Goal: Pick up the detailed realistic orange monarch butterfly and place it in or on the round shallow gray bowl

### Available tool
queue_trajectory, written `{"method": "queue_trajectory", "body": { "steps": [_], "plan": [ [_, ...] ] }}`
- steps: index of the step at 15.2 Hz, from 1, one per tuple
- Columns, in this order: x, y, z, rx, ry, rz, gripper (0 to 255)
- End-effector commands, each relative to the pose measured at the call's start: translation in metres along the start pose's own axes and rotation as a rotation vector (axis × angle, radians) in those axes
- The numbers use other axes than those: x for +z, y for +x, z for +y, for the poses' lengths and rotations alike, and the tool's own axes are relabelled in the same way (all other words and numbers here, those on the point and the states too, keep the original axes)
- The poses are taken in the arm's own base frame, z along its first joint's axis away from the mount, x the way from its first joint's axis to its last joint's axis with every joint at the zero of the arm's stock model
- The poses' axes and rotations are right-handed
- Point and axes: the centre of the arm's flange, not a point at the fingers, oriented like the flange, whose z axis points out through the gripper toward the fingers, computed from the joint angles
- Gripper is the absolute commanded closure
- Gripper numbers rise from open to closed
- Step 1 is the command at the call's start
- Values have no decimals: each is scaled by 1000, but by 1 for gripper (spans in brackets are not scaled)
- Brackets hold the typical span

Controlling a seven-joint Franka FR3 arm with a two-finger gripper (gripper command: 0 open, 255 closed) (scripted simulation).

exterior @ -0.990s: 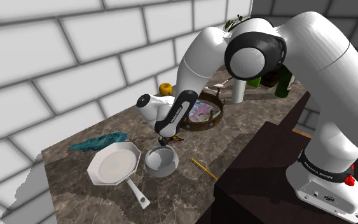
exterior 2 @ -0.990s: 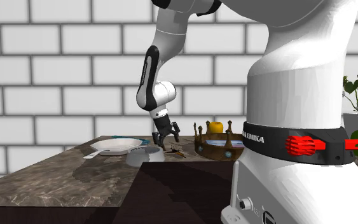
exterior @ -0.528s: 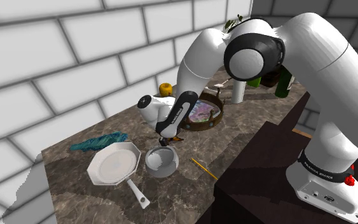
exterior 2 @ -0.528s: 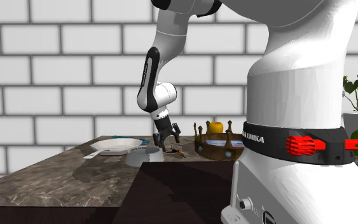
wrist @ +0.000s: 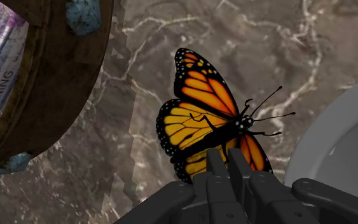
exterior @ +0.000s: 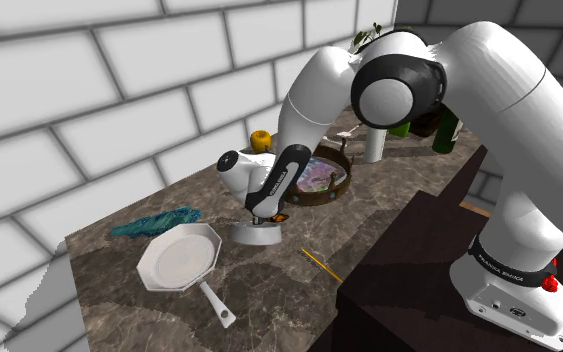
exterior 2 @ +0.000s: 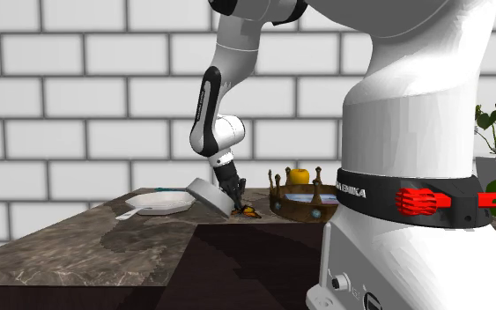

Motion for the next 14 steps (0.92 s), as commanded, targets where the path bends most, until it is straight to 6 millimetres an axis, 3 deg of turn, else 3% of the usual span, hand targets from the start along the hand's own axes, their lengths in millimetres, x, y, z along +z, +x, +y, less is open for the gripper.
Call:
{"method": "queue_trajectory", "body": {
  "steps": [1,14],
  "plan": [
    [8,-4,-2,-4,3,-16,255],
    [-56,-13,15,-4,3,-16,255]
  ]
}}
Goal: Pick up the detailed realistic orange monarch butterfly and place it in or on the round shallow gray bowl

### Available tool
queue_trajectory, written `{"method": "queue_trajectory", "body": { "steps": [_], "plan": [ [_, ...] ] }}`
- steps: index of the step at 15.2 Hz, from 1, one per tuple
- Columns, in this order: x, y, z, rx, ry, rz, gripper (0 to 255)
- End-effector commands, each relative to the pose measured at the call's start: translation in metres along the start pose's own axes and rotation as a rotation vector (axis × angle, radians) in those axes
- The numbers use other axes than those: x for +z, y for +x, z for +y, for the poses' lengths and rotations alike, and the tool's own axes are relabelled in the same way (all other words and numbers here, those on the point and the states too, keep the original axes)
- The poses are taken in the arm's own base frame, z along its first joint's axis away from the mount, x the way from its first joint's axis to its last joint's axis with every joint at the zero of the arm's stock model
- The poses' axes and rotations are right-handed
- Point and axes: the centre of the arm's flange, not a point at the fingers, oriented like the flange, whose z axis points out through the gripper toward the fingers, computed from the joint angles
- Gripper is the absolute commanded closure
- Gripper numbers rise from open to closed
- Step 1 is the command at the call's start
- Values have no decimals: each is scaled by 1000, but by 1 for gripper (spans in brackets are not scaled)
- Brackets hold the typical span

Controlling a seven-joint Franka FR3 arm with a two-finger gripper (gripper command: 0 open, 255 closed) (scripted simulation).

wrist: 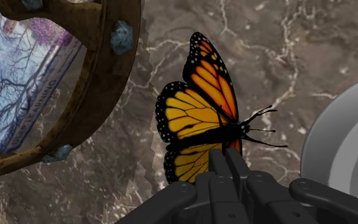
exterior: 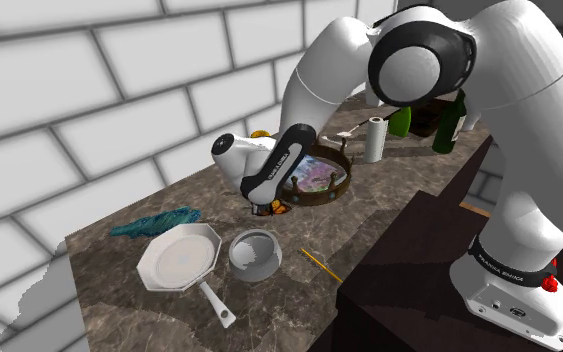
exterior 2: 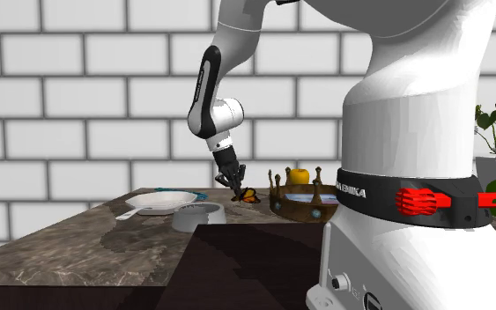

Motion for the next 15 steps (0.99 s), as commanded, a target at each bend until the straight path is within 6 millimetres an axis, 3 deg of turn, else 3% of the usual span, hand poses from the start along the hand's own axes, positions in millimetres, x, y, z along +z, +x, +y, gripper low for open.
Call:
{"method": "queue_trajectory", "body": {
  "steps": [1,11,15],
  "plan": [
    [-9,-3,3,0,0,0,255],
    [-57,-11,19,0,0,0,255],
    [-78,-1,-29,0,0,0,255]
  ]
}}
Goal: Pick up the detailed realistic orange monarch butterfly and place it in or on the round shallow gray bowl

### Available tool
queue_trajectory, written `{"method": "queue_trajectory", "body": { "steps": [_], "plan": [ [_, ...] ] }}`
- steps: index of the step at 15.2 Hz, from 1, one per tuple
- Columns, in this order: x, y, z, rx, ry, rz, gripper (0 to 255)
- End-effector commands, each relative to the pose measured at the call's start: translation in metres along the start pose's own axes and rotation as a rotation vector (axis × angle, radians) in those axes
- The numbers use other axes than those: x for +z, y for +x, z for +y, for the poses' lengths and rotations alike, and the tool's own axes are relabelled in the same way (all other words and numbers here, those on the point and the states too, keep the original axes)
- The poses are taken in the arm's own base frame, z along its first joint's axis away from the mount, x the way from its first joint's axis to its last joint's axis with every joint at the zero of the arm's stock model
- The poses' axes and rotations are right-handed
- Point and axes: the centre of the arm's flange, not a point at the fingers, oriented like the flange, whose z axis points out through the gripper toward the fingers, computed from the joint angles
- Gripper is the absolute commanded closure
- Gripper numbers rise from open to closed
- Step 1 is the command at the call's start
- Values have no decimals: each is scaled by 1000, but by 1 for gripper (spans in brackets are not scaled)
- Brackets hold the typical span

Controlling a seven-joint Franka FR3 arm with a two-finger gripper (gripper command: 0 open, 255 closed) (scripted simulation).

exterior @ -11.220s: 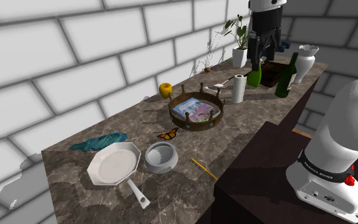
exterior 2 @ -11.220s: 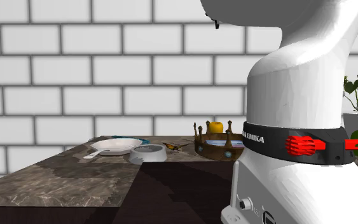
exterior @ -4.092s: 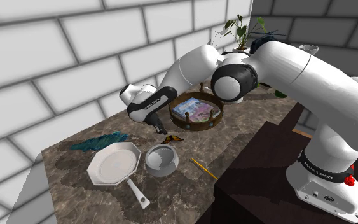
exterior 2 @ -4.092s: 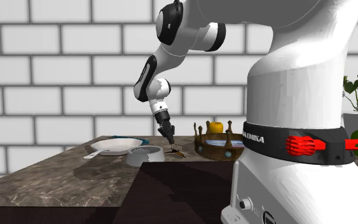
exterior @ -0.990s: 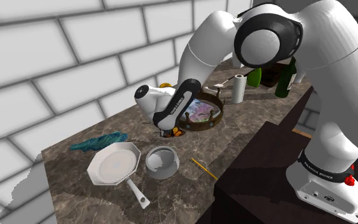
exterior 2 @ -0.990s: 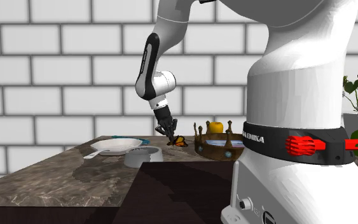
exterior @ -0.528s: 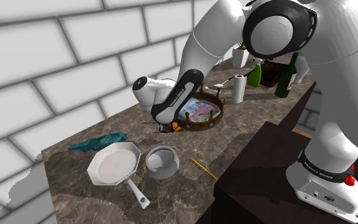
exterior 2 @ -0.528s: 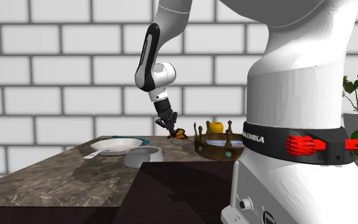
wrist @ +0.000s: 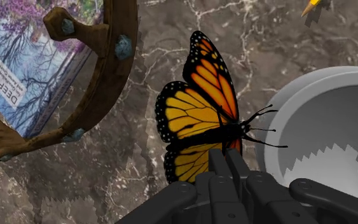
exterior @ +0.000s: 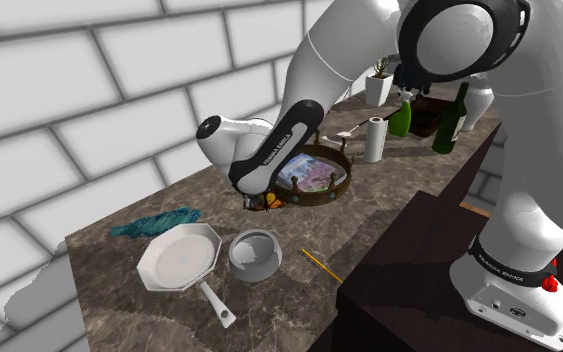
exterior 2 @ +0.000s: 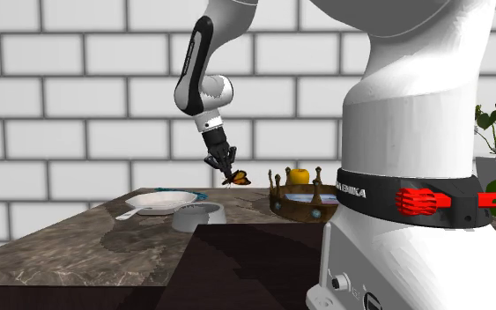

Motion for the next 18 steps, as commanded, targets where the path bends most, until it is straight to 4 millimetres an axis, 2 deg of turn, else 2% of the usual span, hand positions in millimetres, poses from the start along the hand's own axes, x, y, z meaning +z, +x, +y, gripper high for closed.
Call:
{"method": "queue_trajectory", "body": {
  "steps": [1,7,18],
  "plan": [
    [-8,7,-23,1,0,0,255],
    [-41,22,-97,1,0,0,255],
    [14,31,-115,1,0,0,255]
  ]
}}
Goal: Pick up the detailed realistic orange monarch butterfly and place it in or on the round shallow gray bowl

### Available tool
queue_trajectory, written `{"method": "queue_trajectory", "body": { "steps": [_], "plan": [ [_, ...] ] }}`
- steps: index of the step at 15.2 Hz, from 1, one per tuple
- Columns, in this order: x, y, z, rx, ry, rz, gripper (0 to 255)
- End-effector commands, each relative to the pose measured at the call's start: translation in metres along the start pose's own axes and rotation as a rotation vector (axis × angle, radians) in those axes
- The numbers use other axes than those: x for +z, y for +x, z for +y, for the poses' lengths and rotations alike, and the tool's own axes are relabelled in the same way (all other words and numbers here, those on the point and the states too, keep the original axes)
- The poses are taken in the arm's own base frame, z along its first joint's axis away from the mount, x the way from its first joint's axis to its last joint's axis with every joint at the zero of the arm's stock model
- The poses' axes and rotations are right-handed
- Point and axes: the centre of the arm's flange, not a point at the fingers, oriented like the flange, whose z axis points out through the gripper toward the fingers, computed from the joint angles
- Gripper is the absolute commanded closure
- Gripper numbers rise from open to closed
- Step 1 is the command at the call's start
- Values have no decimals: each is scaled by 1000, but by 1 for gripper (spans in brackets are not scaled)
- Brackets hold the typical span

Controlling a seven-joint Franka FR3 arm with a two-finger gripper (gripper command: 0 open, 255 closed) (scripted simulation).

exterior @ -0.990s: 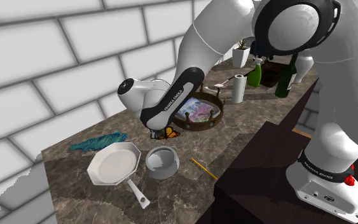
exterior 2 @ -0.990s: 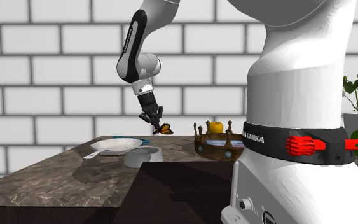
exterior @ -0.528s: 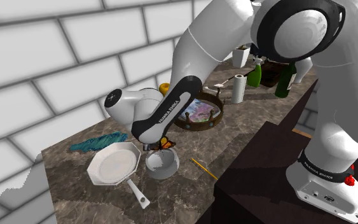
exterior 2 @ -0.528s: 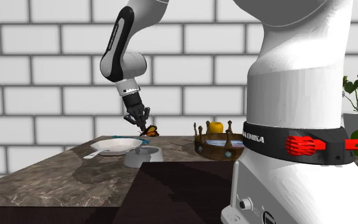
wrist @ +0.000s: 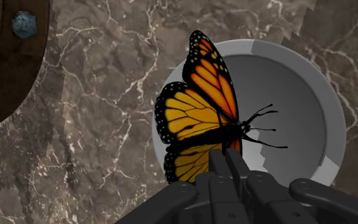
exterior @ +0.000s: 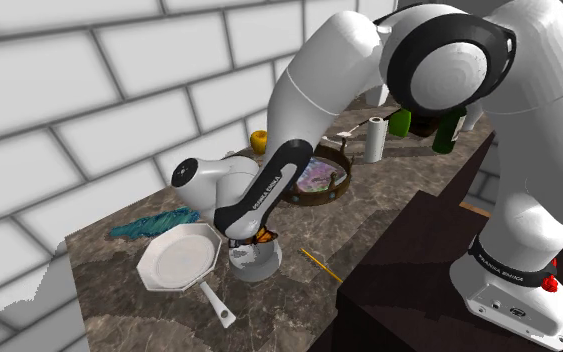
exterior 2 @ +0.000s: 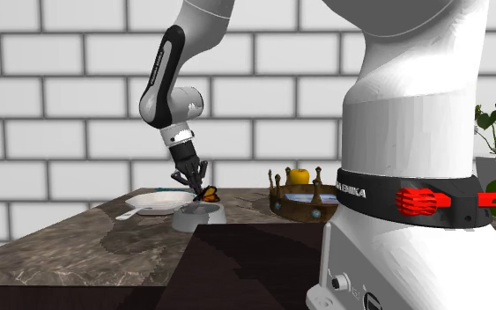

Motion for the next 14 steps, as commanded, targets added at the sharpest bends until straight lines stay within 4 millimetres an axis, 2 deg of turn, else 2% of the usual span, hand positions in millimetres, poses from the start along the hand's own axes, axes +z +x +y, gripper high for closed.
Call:
{"method": "queue_trajectory", "body": {
  "steps": [1,4,12,13,14],
  "plan": [
    [10,2,-3,0,0,0,255],
    [25,5,-8,0,0,0,255],
    [26,5,-8,0,0,0,255],
    [26,5,-8,0,0,0,0],
    [26,5,-8,0,0,1,0]
  ]
}}
